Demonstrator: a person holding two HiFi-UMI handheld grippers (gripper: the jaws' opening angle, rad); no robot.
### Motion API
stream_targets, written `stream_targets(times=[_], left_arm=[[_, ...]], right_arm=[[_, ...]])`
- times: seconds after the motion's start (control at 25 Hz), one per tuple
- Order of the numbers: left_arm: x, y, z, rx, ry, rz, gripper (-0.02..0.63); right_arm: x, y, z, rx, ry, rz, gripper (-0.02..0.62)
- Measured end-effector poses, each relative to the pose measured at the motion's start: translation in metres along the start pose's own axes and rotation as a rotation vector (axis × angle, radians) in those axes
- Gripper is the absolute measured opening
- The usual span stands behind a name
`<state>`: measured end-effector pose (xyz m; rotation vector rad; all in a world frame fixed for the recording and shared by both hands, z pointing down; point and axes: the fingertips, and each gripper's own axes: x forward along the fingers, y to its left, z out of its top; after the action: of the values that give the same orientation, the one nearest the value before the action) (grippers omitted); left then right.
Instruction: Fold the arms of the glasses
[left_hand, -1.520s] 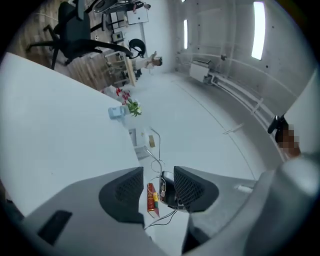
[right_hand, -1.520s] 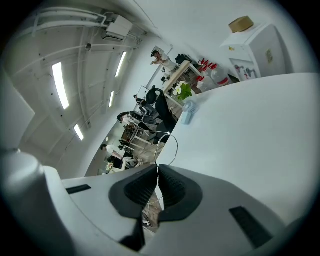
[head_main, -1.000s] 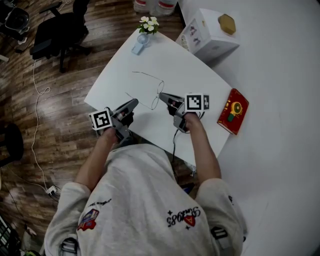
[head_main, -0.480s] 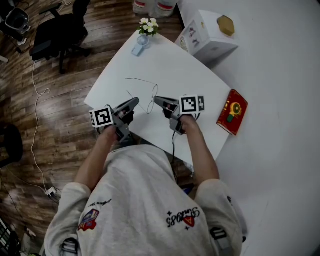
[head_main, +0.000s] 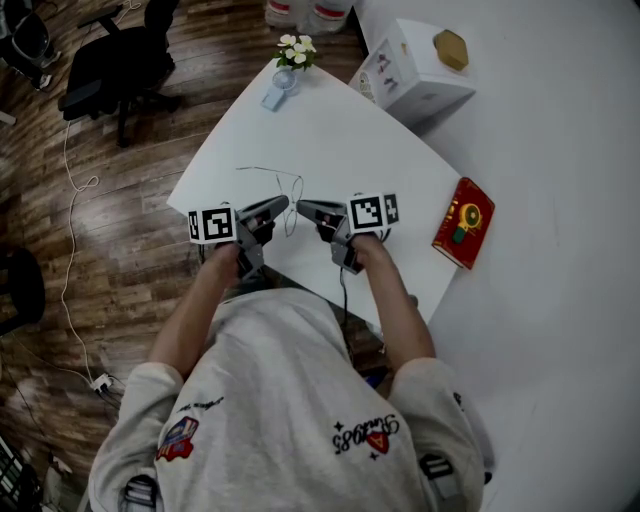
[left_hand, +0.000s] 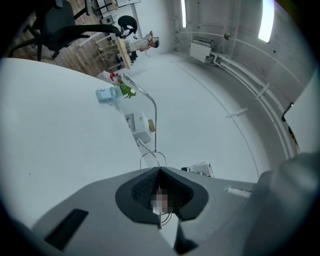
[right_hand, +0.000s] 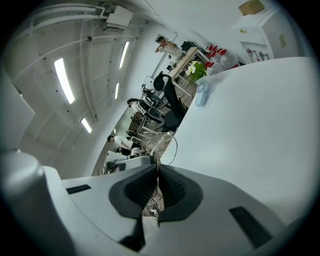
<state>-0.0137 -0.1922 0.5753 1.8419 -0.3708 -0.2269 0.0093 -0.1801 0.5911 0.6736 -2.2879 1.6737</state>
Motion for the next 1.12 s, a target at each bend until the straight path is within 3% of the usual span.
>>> stream_targets(times=[0.32, 0.52, 0.68, 0.8, 1.12], left_arm=[[0.002, -0.006, -0.001, 0.04, 0.017, -0.033, 0.011], [-0.005, -0.004, -0.001, 0.035, 0.02, -0.023, 0.072], [-0.008, -0.004, -0.001, 0.047, 0.032, -0.028, 0.068], [-0.009, -0.002, -0.002, 0.045, 0.035, -0.022, 0.016], [-0.006, 0.0, -0.005, 0.017, 0.049, -0.023, 0.014]], right_arm=[[0.0, 0.0, -0.004, 0.008, 0.007, 0.006, 0.015], [-0.002, -0.002, -0.004, 0.008, 0.004, -0.002, 0.015], [-0.001, -0.001, -0.004, 0.011, 0.004, -0.003, 0.015], [0.0, 0.0, -0.004, 0.009, 0.006, -0.003, 0.015], [0.005, 0.003, -0.006, 0.004, 0.014, 0.001, 0.015]])
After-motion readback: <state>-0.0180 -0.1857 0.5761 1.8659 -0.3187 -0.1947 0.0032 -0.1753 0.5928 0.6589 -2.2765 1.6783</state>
